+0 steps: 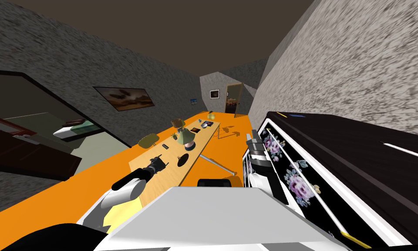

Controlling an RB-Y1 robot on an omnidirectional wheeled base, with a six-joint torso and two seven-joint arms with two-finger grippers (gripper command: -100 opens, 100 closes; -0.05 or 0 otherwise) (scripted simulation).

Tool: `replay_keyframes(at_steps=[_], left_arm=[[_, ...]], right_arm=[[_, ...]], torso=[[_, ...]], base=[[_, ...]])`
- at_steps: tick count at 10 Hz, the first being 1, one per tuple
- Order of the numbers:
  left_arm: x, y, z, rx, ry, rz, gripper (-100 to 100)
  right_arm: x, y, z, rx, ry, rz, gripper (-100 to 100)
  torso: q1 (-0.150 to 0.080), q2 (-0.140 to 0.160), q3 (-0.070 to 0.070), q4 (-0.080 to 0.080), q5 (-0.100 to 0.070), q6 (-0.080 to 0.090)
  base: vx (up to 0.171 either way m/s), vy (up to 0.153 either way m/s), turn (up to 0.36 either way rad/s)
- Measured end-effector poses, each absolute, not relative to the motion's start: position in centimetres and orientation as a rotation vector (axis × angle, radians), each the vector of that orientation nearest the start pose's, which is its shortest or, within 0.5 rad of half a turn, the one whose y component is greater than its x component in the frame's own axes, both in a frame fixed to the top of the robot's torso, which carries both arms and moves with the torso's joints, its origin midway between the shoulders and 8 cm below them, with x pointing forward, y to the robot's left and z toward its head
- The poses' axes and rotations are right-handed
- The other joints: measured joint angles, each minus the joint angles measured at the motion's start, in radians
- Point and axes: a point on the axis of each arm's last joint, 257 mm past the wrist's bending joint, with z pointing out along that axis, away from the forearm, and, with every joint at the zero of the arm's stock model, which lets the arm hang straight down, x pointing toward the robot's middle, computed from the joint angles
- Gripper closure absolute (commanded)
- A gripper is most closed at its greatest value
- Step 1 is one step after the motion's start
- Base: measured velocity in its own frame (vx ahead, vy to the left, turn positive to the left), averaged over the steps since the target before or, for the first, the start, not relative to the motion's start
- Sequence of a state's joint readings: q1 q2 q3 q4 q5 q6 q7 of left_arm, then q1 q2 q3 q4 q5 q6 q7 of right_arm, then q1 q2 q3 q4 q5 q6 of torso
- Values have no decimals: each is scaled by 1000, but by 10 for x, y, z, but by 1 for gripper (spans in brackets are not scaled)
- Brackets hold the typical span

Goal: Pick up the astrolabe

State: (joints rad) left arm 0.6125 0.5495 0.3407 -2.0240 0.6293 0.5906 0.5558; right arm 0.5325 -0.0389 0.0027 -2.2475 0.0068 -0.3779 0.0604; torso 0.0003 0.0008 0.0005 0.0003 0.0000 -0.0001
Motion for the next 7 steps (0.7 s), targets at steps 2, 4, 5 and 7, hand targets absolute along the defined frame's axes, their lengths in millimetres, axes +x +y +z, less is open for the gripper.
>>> replay_keyframes(at_steps=[2,4,5,7], left_arm=[[315,499,-291,-2175,925,-963,-100],[304,506,-297,-2230,882,-951,-100],[299,510,-300,-2259,862,-938,-100],[285,514,-310,-2321,827,-907,-100]], right_arm=[[366,-284,-26,747,791,1188,0],[366,-284,-26,747,791,1188,0],[366,-284,-26,747,791,1187,0],[366,-284,-27,747,791,1187,0]], torso=[[0,2,1,0,0,0],[0,4,2,1,0,0],[1,1,1,0,0,0],[1,-2,-1,0,0,0]], base=[[-77,-2,-56],[-39,11,-50],[14,20,-52],[33,5,-49]])
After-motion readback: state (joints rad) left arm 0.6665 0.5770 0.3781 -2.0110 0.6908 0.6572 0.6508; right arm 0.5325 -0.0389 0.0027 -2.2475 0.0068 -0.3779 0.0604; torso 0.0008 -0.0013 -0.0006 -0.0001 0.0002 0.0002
